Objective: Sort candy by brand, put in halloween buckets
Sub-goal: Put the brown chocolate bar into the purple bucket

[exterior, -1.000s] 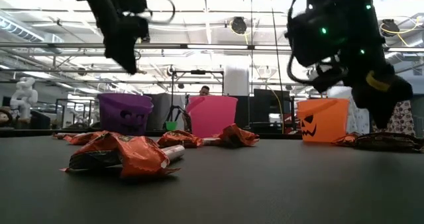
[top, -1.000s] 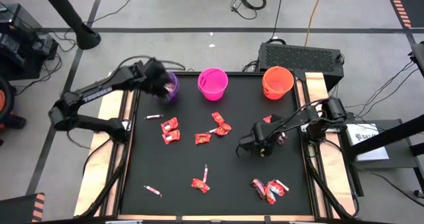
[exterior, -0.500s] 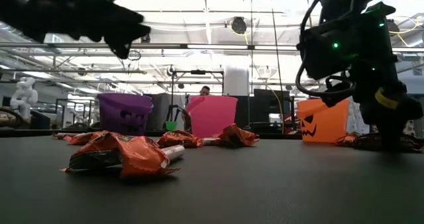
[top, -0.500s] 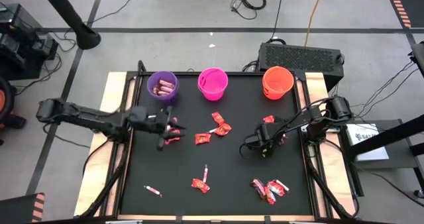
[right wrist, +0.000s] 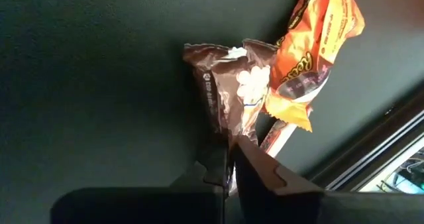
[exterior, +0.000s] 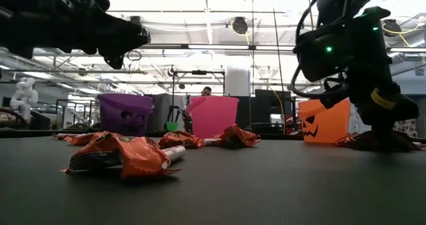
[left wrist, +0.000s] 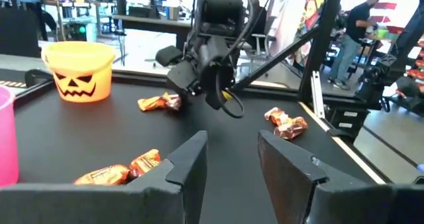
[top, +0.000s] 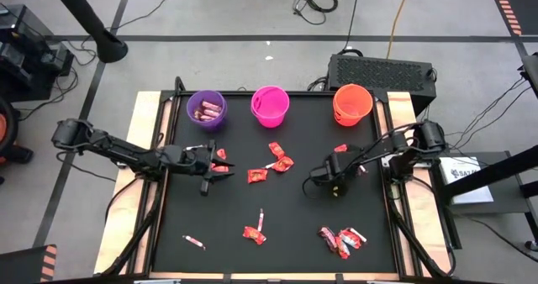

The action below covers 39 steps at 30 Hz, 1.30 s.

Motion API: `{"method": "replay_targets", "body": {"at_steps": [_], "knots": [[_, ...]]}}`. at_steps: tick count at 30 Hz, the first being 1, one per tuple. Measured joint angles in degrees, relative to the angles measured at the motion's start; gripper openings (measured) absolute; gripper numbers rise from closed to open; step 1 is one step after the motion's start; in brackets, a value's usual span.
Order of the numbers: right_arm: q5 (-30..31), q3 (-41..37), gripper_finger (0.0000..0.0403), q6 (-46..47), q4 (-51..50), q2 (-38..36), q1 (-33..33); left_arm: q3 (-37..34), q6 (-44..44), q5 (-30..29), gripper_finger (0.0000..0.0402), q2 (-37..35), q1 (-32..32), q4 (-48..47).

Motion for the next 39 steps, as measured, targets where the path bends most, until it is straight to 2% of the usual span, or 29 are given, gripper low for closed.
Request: {"method": "replay_targets", "body": {"at_steps": [7, 11, 13, 16, 18, 20, 23, 26, 29, 32, 39], "knots": [[-0.3, 9.1, 0.0003, -6.9, 0.4, 0.0, -1.3, 0.0, 0.0, 0.0, 0.0141, 0.0, 0.0, -2.1], [2.1, 17.1, 0.0002, -14.4, 8.4, 0.0, -2.8, 0.0, 0.0, -1.6, 0.0141, 0.0, 0.3, -3.5], [5.3, 20.0, 0.0001, -20.2, 17.0, 0.0, -4.0, 0.0, -0.1, -2.3, 0.0141, 0.0, 0.3, -4.1], [8.7, 21.9, 0.0001, -27.7, 37.6, 0.0, -7.6, 0.0, -2.8, -2.6, 0.0141, -0.4, 0.5, -7.6], [5.8, 22.5, 0.0001, -29.9, 53.7, 0.9, -10.9, 0.0, -5.1, -2.6, 0.0141, -1.3, 1.1, -10.7], [0.3, 22.9, 0.0001, -31.9, 67.2, 2.7, -14.1, 0.0, -7.9, -2.7, 0.0141, -2.8, 1.8, -14.9], [-3.0, 25.4, 0.0, -31.5, 80.6, 8.1, -17.6, 0.0, -13.3, -2.7, 0.0141, -5.1, 2.8, -23.2], [-5.5, 30.6, 0.0, -26.6, 89.9, 16.0, -19.9, 0.6, -15.0, -2.8, 0.0141, -6.9, 3.4, -31.5], [-8.9, 40.1, 0.0, -23.3, 89.3, 25.5, -21.4, 1.3, -15.0, -2.8, 0.0141, -7.9, 3.6, -36.8], [-9.4, 51.3, 0.0, -21.9, 86.6, 34.1, -21.7, 1.4, -15.0, -2.8, 0.0141, -8.3, 3.6, -37.5], [-9.0, 76.1, 0.0, -20.5, 75.0, 47.6, -23.5, 1.4, -15.0, -2.0, 0.0141, -8.3, 3.5, -37.7]]}}
